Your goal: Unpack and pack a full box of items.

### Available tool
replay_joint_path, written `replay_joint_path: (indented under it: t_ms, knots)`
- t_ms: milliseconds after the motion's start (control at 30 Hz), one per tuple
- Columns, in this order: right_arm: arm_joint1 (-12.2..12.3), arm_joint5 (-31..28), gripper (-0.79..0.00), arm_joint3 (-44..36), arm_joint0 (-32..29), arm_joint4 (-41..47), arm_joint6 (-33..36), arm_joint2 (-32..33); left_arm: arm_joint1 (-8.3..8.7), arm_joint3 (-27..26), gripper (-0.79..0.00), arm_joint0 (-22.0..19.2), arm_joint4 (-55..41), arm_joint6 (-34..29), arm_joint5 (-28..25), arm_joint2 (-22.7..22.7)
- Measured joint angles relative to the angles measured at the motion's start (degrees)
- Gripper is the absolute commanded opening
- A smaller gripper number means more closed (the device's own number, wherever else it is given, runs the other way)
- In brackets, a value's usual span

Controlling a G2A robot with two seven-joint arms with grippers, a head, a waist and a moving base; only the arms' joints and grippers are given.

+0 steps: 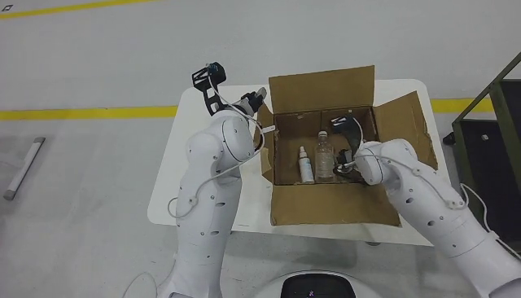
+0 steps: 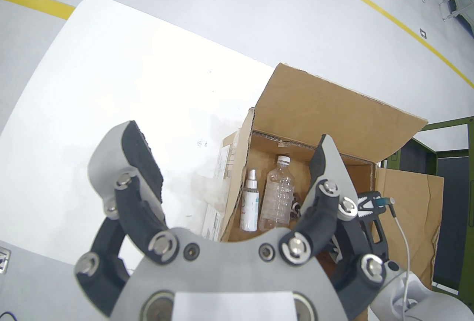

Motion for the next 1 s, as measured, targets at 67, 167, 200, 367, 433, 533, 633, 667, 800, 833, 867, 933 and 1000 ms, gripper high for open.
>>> replay_joint_path:
  t_ms: [67,167,200,367,433,533,633,667,800,833,867,933,1000]
  knots:
    - [0.58,-0.48,-0.225,-4.44,-1.33,1.44,-1.03,3.49,0.00,0.00,0.000,0.00,0.00,0.00,0.00,0.00]
    - [1.81,-0.20,-0.785,-13.28,-4.43,3.71,-1.89,11.50,0.00,0.00,0.000,0.00,0.00,0.00,0.00,0.00]
    - [2.20,-0.04,-0.785,-16.11,-5.56,4.20,-2.06,14.43,0.00,0.00,0.000,0.00,0.00,0.00,0.00,0.00]
    - [3.79,1.26,-0.785,-29.67,-12.50,7.47,-4.13,31.76,0.00,0.00,0.000,0.00,0.00,0.00,0.00,0.00]
    - [4.11,1.75,-0.785,-32.02,-15.10,8.76,-5.27,37.80,0.00,0.00,0.000,0.00,0.00,0.00,0.00,0.00]
    - [4.44,1.02,-0.785,-31.93,-19.14,12.16,-6.29,46.84,0.00,0.00,0.000,0.00,0.00,0.00,0.00,0.00]
    - [4.47,-0.91,-0.785,-27.87,-22.95,18.74,-6.50,53.68,0.00,0.00,0.000,0.00,0.00,0.00,0.00,0.00]
    - [4.40,-1.38,-0.785,-25.95,-24.44,21.40,-6.69,55.45,0.00,0.00,0.000,0.00,0.00,0.00,0.00,0.00]
    - [4.29,-1.99,-0.785,-23.47,-26.44,25.38,-6.61,56.79,0.00,0.00,0.000,0.00,0.00,0.00,0.00,0.00]
    - [4.29,-1.99,-0.785,-23.56,-26.35,25.22,-6.59,56.74,0.00,0.00,0.000,0.00,0.00,0.00,0.00,0.00]
    - [4.29,-1.97,-0.785,-23.62,-26.29,25.08,-6.59,56.71,0.00,0.00,0.000,0.00,0.00,0.00,0.00,0.00]
    - [4.29,-1.96,-0.785,-23.64,-26.28,25.05,-6.59,56.70,0.00,0.00,0.000,0.00,0.00,0.00,0.00,0.00]
    - [4.29,-1.96,-0.785,-23.63,-26.28,25.06,-6.59,56.70,0.00,0.00,0.000,0.00,0.00,0.00,0.00,0.00]
